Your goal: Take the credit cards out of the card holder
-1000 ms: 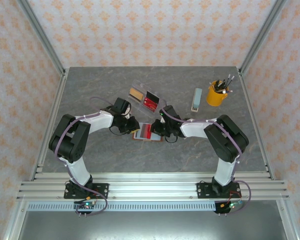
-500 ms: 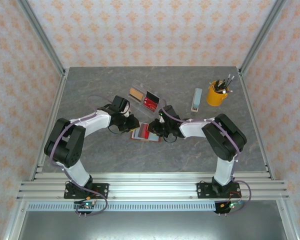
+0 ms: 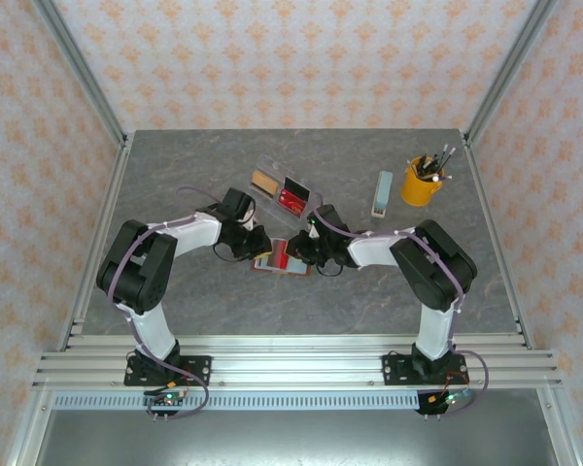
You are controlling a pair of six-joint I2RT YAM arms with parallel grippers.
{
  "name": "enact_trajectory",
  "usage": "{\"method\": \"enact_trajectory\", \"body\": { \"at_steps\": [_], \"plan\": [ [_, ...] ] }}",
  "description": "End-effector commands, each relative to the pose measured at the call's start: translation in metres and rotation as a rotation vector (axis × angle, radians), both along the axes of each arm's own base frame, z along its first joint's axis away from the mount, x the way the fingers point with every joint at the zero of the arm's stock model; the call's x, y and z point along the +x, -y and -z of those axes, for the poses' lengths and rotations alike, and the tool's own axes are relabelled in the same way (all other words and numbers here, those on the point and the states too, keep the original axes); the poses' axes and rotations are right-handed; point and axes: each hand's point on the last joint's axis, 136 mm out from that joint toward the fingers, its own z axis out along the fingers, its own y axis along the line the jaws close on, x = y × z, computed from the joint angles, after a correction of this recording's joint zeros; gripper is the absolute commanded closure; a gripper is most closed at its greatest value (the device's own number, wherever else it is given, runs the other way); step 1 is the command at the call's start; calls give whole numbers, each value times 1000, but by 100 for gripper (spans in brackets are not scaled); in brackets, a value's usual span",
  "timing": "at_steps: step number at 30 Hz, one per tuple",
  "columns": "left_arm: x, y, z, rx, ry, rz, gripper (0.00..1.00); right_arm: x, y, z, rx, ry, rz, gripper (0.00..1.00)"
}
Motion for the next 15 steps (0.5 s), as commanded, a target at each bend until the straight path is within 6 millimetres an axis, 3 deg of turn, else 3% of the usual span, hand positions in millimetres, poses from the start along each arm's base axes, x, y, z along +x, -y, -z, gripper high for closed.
{"method": "enact_trajectory", "body": {
  "at_steps": [1, 8, 15],
  "plan": [
    [-2, -8, 13, 51, -18, -13, 85, -3, 2, 13, -5, -27, 6, 80],
    [-10, -10, 23, 43, -35, -43, 84, -2, -3, 13, 47, -35, 18, 81],
    [-8, -19, 19, 74, -17, -65, 75, -4, 14, 19, -45, -40, 56, 91]
  ]
}}
